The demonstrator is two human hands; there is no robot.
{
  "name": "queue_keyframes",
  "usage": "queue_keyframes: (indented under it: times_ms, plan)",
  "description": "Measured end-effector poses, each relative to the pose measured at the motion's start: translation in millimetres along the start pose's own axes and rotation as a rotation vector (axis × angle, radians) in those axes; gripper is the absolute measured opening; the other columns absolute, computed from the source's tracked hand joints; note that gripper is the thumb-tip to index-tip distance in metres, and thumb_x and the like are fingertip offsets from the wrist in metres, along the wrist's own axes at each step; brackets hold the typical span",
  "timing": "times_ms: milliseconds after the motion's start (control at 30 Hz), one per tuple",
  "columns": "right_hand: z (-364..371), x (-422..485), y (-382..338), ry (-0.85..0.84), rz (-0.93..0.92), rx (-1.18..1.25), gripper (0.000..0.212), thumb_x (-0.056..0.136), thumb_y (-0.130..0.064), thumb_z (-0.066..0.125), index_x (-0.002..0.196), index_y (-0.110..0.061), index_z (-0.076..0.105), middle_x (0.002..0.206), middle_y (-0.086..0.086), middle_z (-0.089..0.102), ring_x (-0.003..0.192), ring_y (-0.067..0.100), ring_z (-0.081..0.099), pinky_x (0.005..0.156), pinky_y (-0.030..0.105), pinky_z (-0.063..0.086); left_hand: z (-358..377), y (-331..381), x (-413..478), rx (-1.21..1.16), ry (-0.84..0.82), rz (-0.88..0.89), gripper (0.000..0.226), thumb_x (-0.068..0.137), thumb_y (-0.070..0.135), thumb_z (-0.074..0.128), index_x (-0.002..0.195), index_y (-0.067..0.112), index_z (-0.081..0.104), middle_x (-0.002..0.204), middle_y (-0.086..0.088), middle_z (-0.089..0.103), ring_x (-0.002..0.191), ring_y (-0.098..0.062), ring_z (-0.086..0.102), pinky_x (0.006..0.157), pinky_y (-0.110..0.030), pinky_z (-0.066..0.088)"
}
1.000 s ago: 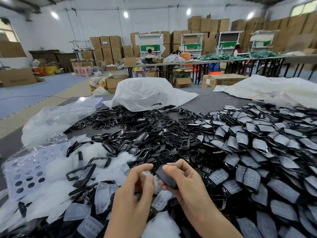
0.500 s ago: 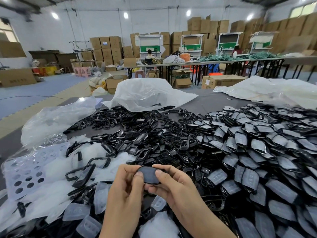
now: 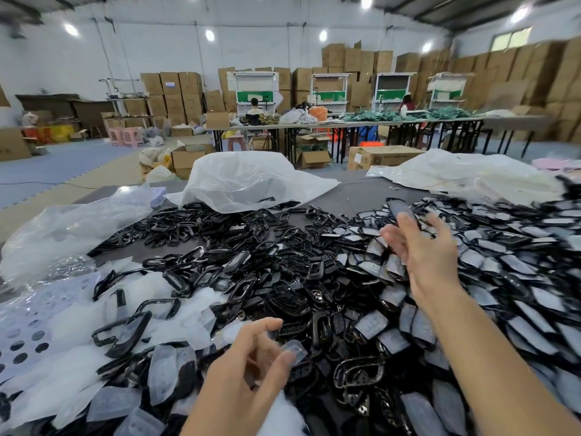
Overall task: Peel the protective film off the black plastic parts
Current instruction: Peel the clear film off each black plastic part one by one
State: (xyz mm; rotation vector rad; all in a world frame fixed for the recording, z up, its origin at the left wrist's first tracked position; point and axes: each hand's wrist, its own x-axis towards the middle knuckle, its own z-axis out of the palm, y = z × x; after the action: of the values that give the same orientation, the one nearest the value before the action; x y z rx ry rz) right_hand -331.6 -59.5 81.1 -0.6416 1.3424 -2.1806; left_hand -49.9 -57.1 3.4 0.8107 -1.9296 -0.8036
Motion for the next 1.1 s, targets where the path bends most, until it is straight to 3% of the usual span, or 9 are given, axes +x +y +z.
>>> queue_keyframes:
  times_ms: [67,133,200,267,367,500,700,933,1100]
  plan:
    - [-10,8,5,0.097,0.024,-0.1,0.079,0.097,-0.02,0.066,0.157,-0.022,0.016,0.089,0.01,0.072,0.073,0.01,0.075,0.085,0.028,0.06,1,-4,0,0.124,-0.047,0.028,0.027,0.086,0.056,0.06,0.11,0.043,0.059,0.086,0.02,0.063,0.073,-0.003,0.059,0.068,-0.013,0.046]
    - [-15,-3,18,0.102,0.015,-0.227,0.077,0.097,-0.021,0.064,0.157,-0.03,0.017,0.085,0.005,0.076,0.076,0.012,0.076,0.098,0.041,0.055,-1,-12,2,0.295,-0.076,0.073,0.021,0.09,0.047,0.058,0.11,0.042,0.059,0.089,0.022,0.062,0.083,0.001,0.056,0.076,-0.018,0.046]
    - [-14,-27,35,-0.007,-0.042,-0.313,0.066,0.097,-0.023,0.062,0.152,-0.032,0.028,0.084,-0.001,0.078,0.079,0.014,0.076,0.091,0.041,0.057,-5,-17,4,0.438,-0.068,0.136,0.026,0.09,0.049,0.052,0.109,0.037,0.063,0.084,0.024,0.06,0.086,0.003,0.051,0.08,-0.02,0.043]
    - [-3,-52,50,-0.146,-0.127,-0.479,0.051,0.098,-0.027,0.06,0.145,-0.033,0.04,0.089,-0.011,0.077,0.079,0.007,0.074,0.078,0.026,0.059,-8,-19,5,0.523,-0.128,0.093,0.037,0.091,0.058,0.04,0.115,0.039,0.06,0.093,0.026,0.056,0.094,0.005,0.047,0.088,-0.018,0.039]
    - [17,-83,79,-0.479,-0.417,-1.019,0.042,0.1,-0.037,0.053,0.14,-0.042,0.043,0.123,-0.02,0.064,0.109,-0.006,0.056,0.09,0.01,0.043,-10,-27,4,0.63,-0.221,0.023,0.044,0.091,0.069,0.033,0.129,0.05,0.044,0.114,0.031,0.046,0.114,0.007,0.037,0.102,-0.014,0.027]
    - [32,-98,108,-0.75,-0.475,-1.468,0.051,0.104,-0.048,0.035,0.153,-0.038,0.026,0.161,-0.006,0.024,0.144,0.014,0.026,0.119,0.029,0.02,-9,-30,6,0.777,-0.325,-0.011,0.053,0.088,0.073,0.026,0.136,0.051,0.036,0.124,0.031,0.039,0.126,0.003,0.029,0.104,-0.017,0.02]
    - [30,-98,110,-0.626,-0.523,-1.358,0.034,0.101,-0.043,0.043,0.136,-0.039,0.041,0.128,-0.012,0.048,0.115,0.011,0.047,0.103,0.026,0.036,-9,-29,8,0.778,-0.352,-0.015,0.08,0.065,0.078,0.001,0.137,0.057,0.03,0.121,0.03,0.037,0.123,0.003,0.03,0.102,-0.017,0.019]
    - [28,-98,108,-0.537,-0.444,-1.129,0.015,0.101,-0.038,0.046,0.115,-0.04,0.052,0.102,-0.02,0.06,0.096,0.001,0.051,0.081,0.02,0.041,-4,-20,13,0.725,-0.365,0.092,0.034,0.079,0.065,0.04,0.105,0.056,0.06,0.101,0.019,0.056,0.091,-0.007,0.059,0.079,-0.03,0.05]
    - [26,-94,105,-0.451,-0.344,-0.909,0.018,0.1,-0.033,0.056,0.112,-0.045,0.062,0.093,-0.027,0.066,0.093,-0.007,0.06,0.076,0.009,0.043,3,-27,15,0.711,-0.437,0.039,0.071,0.073,0.072,0.011,0.124,0.047,0.053,0.127,0.022,0.038,0.119,-0.004,0.036,0.101,-0.024,0.027]
